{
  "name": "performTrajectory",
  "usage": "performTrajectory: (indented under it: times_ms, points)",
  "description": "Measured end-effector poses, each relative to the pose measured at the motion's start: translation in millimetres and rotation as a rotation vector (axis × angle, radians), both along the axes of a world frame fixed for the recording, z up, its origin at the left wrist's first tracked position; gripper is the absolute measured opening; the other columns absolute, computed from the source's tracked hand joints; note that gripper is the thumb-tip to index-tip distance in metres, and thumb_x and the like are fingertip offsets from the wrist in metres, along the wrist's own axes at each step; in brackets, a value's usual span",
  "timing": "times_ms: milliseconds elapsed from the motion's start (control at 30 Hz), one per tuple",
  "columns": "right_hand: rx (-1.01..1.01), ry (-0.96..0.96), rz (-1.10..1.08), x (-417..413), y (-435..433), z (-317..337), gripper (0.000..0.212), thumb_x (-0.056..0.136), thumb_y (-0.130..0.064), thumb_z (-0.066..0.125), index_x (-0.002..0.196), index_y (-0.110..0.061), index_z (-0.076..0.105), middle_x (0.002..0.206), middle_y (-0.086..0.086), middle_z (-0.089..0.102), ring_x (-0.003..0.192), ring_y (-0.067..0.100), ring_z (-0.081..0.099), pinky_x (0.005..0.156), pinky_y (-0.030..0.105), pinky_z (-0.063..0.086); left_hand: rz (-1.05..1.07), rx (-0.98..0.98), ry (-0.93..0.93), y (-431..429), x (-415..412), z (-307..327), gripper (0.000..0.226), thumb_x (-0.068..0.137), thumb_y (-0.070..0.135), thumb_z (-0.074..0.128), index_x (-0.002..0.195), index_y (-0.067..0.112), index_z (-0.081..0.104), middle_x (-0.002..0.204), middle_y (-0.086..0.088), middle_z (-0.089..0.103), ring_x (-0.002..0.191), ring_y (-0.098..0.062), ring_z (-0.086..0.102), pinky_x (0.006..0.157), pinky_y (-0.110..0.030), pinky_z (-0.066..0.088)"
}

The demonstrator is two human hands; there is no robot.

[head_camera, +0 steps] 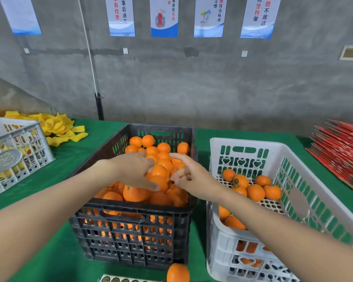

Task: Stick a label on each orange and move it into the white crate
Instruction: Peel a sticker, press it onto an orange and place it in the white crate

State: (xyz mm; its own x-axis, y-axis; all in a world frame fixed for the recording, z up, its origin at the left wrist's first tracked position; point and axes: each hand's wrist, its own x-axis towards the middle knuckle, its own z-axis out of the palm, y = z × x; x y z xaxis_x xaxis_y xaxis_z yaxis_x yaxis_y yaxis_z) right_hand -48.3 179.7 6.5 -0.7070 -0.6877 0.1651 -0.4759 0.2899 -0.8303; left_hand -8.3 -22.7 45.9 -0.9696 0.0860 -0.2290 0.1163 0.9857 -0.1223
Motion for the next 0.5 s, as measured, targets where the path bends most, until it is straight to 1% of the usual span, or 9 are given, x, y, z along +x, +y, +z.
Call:
performTrajectory:
  times_ms: [67, 100, 167, 233, 300, 333, 367, 433, 500]
  points:
    - [-0.139, -0.149, -0.032, 5.2, -0.5, 2.1, 0.041, 0.091, -0.01, 0.059, 0.124, -0.033, 0.05, 0.083, -0.004, 0.061, 0.074, 0.002, 0.059, 0.07, 0.021, 0.052, 0.104, 0.04, -0.071, -6.7, 12.0, -4.7, 0.064, 0.072, 0.075, 0.058, 0.114, 0.029, 0.045, 0.086, 0.009, 0.048, 0.077, -0.015, 0.057, 0.062, -0.029, 0.046]
    - [-0.205, -0.222, -0.06, 7.8, -0.5, 3.7, 0.031, 0.091, -0.011, 0.06, 0.115, -0.03, 0.058, 0.082, -0.003, 0.059, 0.074, 0.003, 0.058, 0.07, 0.022, 0.052, 0.153, 0.142, -0.091, -10.3, 16.0, -9.8, 0.06, 0.073, 0.069, 0.065, 0.113, 0.028, 0.046, 0.086, 0.007, 0.054, 0.073, -0.016, 0.061, 0.058, -0.028, 0.05]
    - [-0.309, -0.317, -0.13, 13.9, 1.7, 7.8, 0.014, 0.089, -0.014, 0.063, 0.096, -0.026, 0.067, 0.086, -0.004, 0.061, 0.08, 0.006, 0.057, 0.071, 0.024, 0.051, 0.259, 0.471, -0.044, -13.1, 21.4, -19.8, 0.046, 0.072, 0.05, 0.076, 0.106, 0.029, 0.052, 0.095, 0.002, 0.057, 0.075, -0.017, 0.065, 0.054, -0.024, 0.053]
    - [-0.399, -0.38, -0.184, 19.4, 6.2, 11.4, 0.011, 0.088, -0.014, 0.064, 0.084, -0.023, 0.069, 0.087, -0.007, 0.065, 0.085, 0.008, 0.059, 0.073, 0.026, 0.05, 0.384, 0.938, 0.022, -8.5, 27.6, -17.9, 0.042, 0.071, 0.037, 0.08, 0.101, 0.024, 0.054, 0.104, -0.003, 0.059, 0.083, -0.02, 0.064, 0.056, -0.024, 0.053]
    - [-0.46, -0.425, -0.208, 26.3, 13.4, 15.2, 0.012, 0.088, -0.011, 0.064, 0.08, -0.018, 0.069, 0.088, -0.004, 0.067, 0.087, 0.011, 0.06, 0.076, 0.027, 0.052, 0.462, 1.407, -0.012, 1.3, 34.4, -13.2, 0.055, 0.064, 0.031, 0.084, 0.106, 0.013, 0.054, 0.097, -0.012, 0.066, 0.078, -0.022, 0.066, 0.06, -0.029, 0.052]
    - [-0.483, -0.444, -0.206, 30.7, 17.9, 17.3, 0.013, 0.088, -0.01, 0.063, 0.079, -0.016, 0.069, 0.089, -0.001, 0.068, 0.088, 0.012, 0.061, 0.077, 0.028, 0.053, 0.477, 1.593, -0.048, 8.4, 38.5, -11.9, 0.063, 0.062, 0.029, 0.085, 0.113, 0.009, 0.054, 0.096, -0.014, 0.069, 0.077, -0.024, 0.067, 0.063, -0.032, 0.054]
    - [-0.505, -0.459, -0.193, 35.4, 22.7, 19.3, 0.013, 0.088, -0.009, 0.062, 0.079, -0.014, 0.069, 0.09, 0.001, 0.068, 0.088, 0.012, 0.062, 0.079, 0.028, 0.054, 0.485, 1.74, -0.096, 16.4, 42.7, -12.0, 0.066, 0.063, 0.029, 0.082, 0.12, 0.009, 0.053, 0.101, -0.015, 0.07, 0.08, -0.025, 0.068, 0.068, -0.034, 0.055]
    - [-0.541, -0.475, -0.158, 45.4, 33.6, 22.7, 0.012, 0.087, -0.008, 0.061, 0.079, -0.012, 0.069, 0.091, 0.002, 0.07, 0.088, 0.011, 0.065, 0.08, 0.029, 0.055, 0.471, 1.915, -0.196, 34.3, 52.0, -14.4, 0.065, 0.064, 0.029, 0.072, 0.125, 0.015, 0.053, 0.111, -0.016, 0.07, 0.091, -0.03, 0.069, 0.076, -0.043, 0.056]
    - [-0.56, -0.47, -0.138, 55.5, 44.1, 24.4, 0.011, 0.086, -0.008, 0.06, 0.082, -0.01, 0.07, 0.092, 0.001, 0.072, 0.089, 0.01, 0.067, 0.08, 0.027, 0.055, 0.401, 2.019, -0.249, 54.0, 59.8, -17.1, 0.065, 0.061, 0.023, 0.074, 0.124, 0.019, 0.058, 0.112, -0.018, 0.069, 0.092, -0.036, 0.069, 0.075, -0.049, 0.056]
